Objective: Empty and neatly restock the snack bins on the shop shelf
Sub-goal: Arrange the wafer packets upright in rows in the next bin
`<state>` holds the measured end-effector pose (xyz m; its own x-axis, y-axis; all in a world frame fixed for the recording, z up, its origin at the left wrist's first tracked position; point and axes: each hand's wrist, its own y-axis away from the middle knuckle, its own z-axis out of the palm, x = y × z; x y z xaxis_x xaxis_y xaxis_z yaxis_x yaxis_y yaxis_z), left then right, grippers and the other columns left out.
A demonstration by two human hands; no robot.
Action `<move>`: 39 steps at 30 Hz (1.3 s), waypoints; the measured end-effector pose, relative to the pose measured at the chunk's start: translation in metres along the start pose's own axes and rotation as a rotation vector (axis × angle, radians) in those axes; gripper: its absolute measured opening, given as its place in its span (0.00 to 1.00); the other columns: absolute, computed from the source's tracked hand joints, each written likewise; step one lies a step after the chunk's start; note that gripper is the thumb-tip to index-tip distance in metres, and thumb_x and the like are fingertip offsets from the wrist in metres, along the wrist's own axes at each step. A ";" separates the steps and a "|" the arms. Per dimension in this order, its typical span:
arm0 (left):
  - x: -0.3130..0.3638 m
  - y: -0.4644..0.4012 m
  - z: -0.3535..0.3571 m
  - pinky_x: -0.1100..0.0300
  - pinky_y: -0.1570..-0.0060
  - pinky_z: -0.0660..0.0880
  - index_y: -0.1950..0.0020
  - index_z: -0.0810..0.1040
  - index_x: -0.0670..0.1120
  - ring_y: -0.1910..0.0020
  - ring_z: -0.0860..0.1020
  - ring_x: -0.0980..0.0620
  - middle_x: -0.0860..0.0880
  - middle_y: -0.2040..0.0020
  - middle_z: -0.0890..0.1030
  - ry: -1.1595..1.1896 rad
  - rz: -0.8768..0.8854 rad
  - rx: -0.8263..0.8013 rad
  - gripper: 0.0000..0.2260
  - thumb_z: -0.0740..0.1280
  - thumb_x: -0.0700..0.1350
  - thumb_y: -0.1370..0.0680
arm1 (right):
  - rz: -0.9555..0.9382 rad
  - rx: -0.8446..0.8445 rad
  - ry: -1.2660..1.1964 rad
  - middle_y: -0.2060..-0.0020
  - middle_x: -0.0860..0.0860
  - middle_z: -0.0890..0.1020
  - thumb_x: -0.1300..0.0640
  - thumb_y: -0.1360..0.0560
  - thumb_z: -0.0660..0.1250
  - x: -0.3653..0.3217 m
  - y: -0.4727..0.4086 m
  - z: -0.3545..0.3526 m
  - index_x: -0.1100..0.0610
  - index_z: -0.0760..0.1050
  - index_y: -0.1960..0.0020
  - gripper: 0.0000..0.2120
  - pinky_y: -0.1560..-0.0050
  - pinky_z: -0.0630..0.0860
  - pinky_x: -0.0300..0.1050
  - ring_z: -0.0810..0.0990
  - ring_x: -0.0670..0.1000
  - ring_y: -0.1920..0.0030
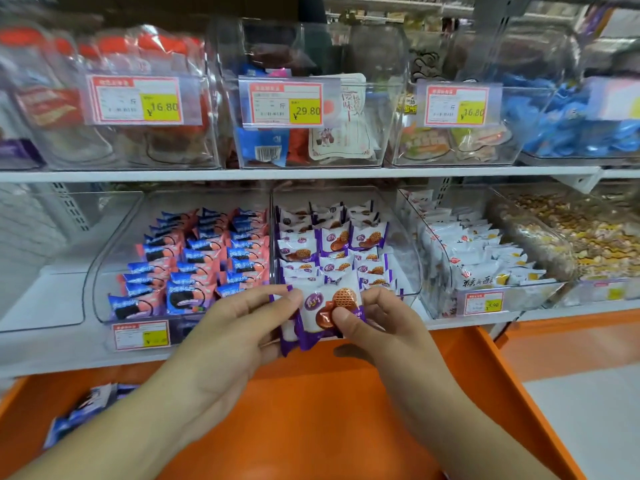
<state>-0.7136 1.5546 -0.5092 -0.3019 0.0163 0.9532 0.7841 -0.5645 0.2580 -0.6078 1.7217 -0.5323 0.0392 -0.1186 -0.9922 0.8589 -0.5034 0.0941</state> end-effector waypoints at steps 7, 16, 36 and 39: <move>-0.002 0.002 0.014 0.43 0.35 0.78 0.40 0.84 0.47 0.49 0.86 0.46 0.45 0.50 0.88 -0.105 0.035 0.021 0.17 0.76 0.42 0.29 | 0.047 -0.067 -0.157 0.51 0.59 0.88 0.62 0.23 0.74 0.002 0.002 0.003 0.62 0.77 0.47 0.08 0.43 0.84 0.57 0.88 0.60 0.48; 0.027 -0.043 0.019 0.56 0.42 0.81 0.43 0.83 0.58 0.46 0.86 0.57 0.56 0.43 0.86 -0.566 0.028 -0.117 0.25 0.83 0.56 0.38 | 0.034 0.007 0.001 0.55 0.55 0.88 0.56 0.26 0.79 -0.006 -0.017 -0.015 0.55 0.74 0.43 0.17 0.47 0.84 0.50 0.88 0.56 0.54; -0.001 -0.219 0.124 0.64 0.45 0.68 0.29 0.76 0.57 0.34 0.77 0.52 0.54 0.27 0.76 -1.160 0.408 0.003 0.25 0.78 0.53 0.25 | -0.248 0.130 0.794 0.40 0.40 0.77 0.57 0.20 0.68 0.013 -0.092 -0.113 0.42 0.65 0.24 0.27 0.49 0.78 0.37 0.78 0.45 0.41; -0.008 -0.221 0.125 0.63 0.45 0.70 0.30 0.75 0.56 0.39 0.77 0.53 0.54 0.31 0.78 -1.124 0.420 0.033 0.27 0.79 0.52 0.26 | -0.252 0.121 0.781 0.46 0.37 0.75 0.58 0.20 0.69 0.016 -0.093 -0.116 0.39 0.66 0.31 0.24 0.59 0.75 0.30 0.78 0.41 0.48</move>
<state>-0.8167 1.7822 -0.5547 0.6098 0.5566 0.5642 0.7267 -0.6768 -0.1179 -0.6280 1.8662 -0.5661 0.2342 0.6161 -0.7520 0.8303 -0.5292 -0.1750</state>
